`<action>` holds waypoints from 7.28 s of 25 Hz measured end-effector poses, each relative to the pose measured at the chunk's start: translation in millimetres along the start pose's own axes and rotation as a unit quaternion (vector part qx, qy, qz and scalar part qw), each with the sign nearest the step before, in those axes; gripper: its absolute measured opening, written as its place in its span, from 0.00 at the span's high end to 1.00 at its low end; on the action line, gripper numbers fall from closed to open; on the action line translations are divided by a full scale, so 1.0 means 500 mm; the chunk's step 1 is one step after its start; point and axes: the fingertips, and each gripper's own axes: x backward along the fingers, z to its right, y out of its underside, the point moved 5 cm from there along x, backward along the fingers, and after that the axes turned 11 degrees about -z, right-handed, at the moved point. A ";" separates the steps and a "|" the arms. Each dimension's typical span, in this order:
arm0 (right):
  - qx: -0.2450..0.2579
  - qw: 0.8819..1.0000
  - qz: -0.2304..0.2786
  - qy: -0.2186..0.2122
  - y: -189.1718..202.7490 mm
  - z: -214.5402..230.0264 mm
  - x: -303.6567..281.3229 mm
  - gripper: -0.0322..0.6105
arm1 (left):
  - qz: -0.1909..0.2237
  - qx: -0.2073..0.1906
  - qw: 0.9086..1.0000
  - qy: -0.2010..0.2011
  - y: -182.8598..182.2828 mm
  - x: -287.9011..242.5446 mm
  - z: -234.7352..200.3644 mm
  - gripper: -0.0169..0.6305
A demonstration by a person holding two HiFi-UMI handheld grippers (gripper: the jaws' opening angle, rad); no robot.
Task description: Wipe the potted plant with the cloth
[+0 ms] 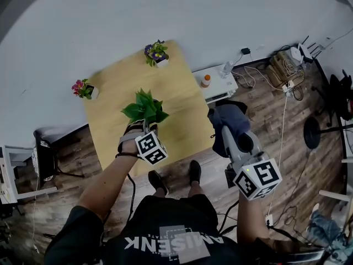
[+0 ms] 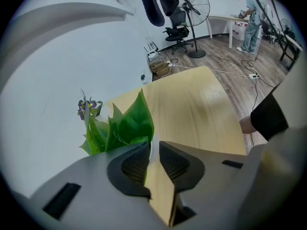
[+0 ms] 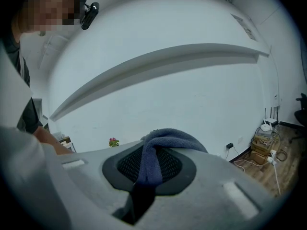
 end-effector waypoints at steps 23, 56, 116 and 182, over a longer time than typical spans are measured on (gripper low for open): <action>0.005 1.000 0.008 -0.011 -0.011 -0.022 0.005 0.88 | 0.050 0.028 0.995 0.084 0.006 0.072 -0.037 0.95; 0.133 0.961 0.087 -0.226 -0.229 -0.334 -0.081 0.88 | 0.240 0.143 0.945 0.169 -0.010 0.568 -0.260 0.95; 0.135 0.973 0.041 -0.184 -0.169 -0.322 -0.094 0.88 | 0.274 0.126 0.935 0.186 0.067 0.637 -0.193 0.96; 0.090 0.972 0.033 -0.215 -0.199 -0.274 -0.068 0.88 | 0.242 -0.076 0.961 0.114 0.083 0.624 -0.102 0.96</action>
